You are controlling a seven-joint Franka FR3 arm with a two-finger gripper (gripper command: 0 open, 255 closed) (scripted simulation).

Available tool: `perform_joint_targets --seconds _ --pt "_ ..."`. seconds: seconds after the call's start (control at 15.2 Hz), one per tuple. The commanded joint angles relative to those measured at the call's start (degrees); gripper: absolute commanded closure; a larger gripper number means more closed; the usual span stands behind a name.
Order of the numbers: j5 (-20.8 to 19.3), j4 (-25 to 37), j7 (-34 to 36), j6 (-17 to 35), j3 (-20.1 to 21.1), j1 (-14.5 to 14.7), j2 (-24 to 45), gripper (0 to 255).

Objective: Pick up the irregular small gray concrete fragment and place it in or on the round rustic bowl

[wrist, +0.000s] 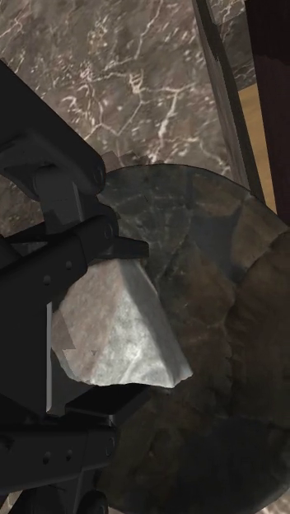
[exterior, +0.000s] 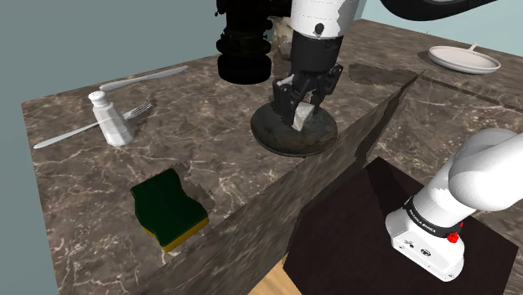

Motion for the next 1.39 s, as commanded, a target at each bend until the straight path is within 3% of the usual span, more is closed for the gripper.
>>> perform_joint_targets --seconds 0.0,0.13,0.2,0.53,0.79,1.32 --pt "0.0 0.0 0.0 0.0 0.0 0.0 0.0 255" --pt "0.0 0.0 0.0 0.0 0.0 0.0 0.0 255" --pt "0.0 0.0 0.0 0.0 0.0 0.0 0.0 0" --pt "0.0 0.0 0.0 0.0 0.0 0.0 0.0 0" --pt "-1.0 8.6 0.7 -7.1 -0.1 -0.6 1.6 0" --pt "-1.0 8.6 0.7 -7.1 -0.2 -0.6 1.6 0"
